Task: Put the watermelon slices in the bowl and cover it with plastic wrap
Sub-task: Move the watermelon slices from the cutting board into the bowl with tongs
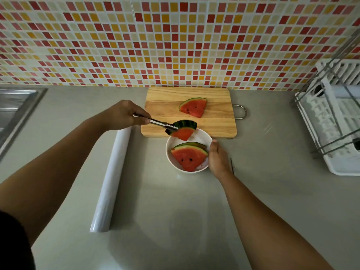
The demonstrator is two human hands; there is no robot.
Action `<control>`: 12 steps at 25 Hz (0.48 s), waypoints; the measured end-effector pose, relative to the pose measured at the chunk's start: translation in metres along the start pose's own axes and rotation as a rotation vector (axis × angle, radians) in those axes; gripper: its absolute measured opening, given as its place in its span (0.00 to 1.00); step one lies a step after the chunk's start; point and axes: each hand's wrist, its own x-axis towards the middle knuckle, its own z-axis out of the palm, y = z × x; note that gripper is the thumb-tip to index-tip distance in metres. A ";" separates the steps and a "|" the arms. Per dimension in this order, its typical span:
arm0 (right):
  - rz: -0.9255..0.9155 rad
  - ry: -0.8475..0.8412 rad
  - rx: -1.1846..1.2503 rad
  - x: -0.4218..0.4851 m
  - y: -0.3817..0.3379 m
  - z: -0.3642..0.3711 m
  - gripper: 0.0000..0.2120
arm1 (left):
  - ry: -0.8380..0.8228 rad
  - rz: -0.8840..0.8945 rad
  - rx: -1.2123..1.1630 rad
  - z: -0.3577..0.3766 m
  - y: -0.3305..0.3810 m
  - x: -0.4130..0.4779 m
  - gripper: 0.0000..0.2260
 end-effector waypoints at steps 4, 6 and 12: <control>-0.001 -0.012 -0.017 0.001 0.001 -0.001 0.26 | 0.126 0.365 0.275 0.016 0.017 -0.009 0.09; -0.009 -0.008 -0.024 0.001 0.001 -0.001 0.25 | 0.165 0.481 0.382 0.024 0.026 -0.011 0.09; -0.014 0.007 -0.047 0.002 -0.001 -0.001 0.25 | 0.087 0.449 0.544 0.039 0.031 -0.022 0.13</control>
